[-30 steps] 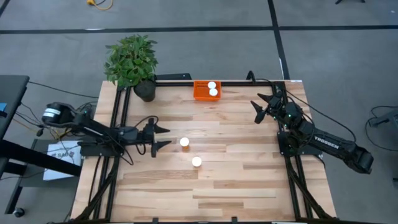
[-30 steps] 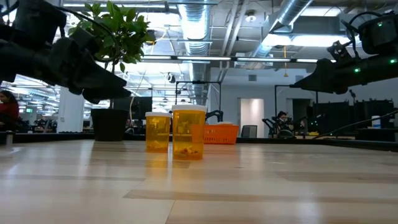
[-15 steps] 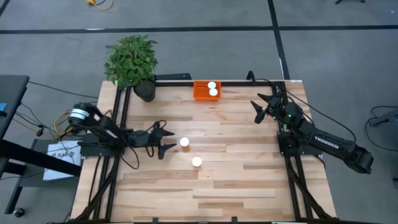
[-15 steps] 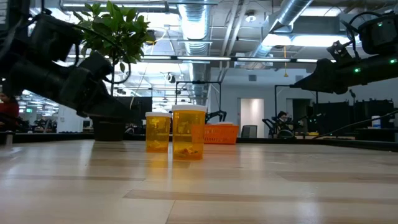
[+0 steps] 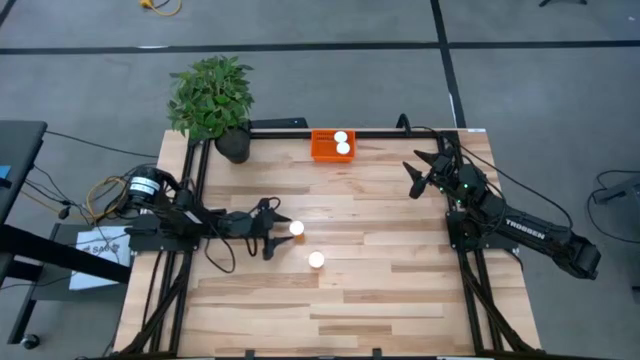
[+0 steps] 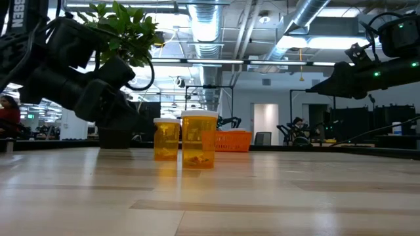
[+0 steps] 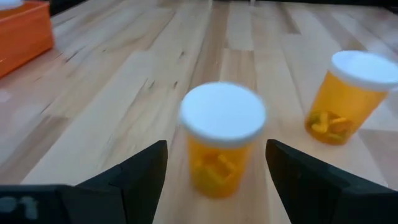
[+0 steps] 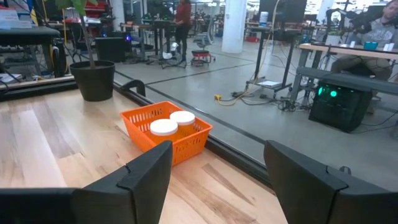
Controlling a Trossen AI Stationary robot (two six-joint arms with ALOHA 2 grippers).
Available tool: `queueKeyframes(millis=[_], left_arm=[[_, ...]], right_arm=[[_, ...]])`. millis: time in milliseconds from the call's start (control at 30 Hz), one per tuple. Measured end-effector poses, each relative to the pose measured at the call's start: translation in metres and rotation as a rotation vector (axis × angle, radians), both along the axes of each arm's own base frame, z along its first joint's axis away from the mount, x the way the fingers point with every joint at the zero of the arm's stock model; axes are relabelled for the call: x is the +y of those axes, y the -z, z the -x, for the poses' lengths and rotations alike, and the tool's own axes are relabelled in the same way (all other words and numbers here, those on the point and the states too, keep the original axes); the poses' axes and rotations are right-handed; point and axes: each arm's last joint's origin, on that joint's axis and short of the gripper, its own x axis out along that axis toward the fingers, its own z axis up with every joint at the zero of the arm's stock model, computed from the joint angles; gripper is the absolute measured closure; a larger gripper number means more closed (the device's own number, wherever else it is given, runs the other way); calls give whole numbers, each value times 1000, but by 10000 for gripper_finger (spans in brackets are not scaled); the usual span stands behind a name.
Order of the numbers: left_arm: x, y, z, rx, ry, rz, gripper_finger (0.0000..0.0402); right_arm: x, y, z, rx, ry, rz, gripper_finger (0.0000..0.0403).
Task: Pick and place pill bottles into a basket
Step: Put the top orange pill bottle into the orange bin
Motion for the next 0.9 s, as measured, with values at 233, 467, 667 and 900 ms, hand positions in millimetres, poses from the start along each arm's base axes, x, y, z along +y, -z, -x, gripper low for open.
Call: queueKeyframes(millis=[233,467,667,900], left_arm=[[-2,-4,-14,13,32,-31,139],[-4,-5,-28,88,35,-77,139],[-4,-6,-32,91,39,-101,139],[-3,-6,-32,89,19,-87,139]], right_arm=[[0,0,0,0,0,0,153],[0,0,0,0,0,0,153],[0,0,0,0,0,0,153],[0,0,0,0,0,0,153]])
